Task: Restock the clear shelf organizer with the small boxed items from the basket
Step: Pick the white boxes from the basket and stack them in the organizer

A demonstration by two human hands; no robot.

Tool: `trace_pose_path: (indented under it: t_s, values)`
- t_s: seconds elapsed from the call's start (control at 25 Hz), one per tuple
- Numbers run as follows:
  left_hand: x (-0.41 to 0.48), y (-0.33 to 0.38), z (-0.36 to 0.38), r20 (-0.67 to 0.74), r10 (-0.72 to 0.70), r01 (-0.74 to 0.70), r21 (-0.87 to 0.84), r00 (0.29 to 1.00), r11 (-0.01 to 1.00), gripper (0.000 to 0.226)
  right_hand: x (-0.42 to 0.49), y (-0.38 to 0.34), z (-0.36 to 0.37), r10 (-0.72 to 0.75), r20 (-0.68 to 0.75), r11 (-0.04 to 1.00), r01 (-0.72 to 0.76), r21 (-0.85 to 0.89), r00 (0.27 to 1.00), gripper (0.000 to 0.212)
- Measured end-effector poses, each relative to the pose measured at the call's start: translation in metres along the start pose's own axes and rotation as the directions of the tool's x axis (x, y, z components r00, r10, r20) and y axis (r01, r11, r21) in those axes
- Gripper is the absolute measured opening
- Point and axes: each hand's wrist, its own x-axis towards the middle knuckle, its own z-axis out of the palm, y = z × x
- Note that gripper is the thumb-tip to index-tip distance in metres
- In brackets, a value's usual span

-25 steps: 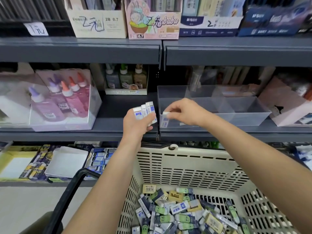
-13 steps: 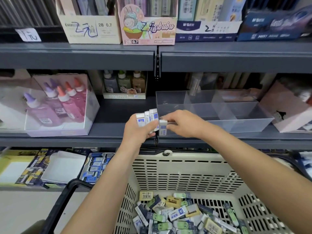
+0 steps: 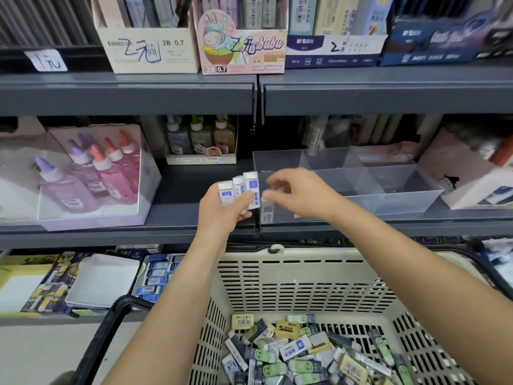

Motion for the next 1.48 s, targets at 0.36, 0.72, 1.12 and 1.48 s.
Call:
trace_pose_path:
  t_s: [0.36, 0.72, 1.12, 1.48]
  values:
    - [0.000, 0.003, 0.001, 0.026, -0.002, 0.006, -0.130, 1.000, 0.991, 0.016, 0.023, -0.007, -0.012, 0.062, -0.252, 0.929, 0.037, 0.369, 0.966, 0.016]
    - [0.003, -0.004, 0.004, 0.012, -0.064, 0.064, -0.025, 0.998, 0.998, 0.004, 0.015, 0.006, 0.004, 0.046, -0.092, 0.994, -0.036, 0.102, 0.995, 0.014]
    - [0.001, -0.001, 0.001, -0.034, -0.040, 0.040, 0.001, 0.999, 0.999, 0.010, 0.011, 0.000, 0.003, 0.003, -0.119, 0.994, 0.010, 0.111, 0.993, 0.028]
    - [0.004, 0.001, 0.004, -0.050, -0.054, 0.046, -0.152, 0.997, 0.987, 0.006, 0.018, -0.009, -0.016, 0.108, -0.183, 0.837, 0.010, 0.546, 0.977, 0.011]
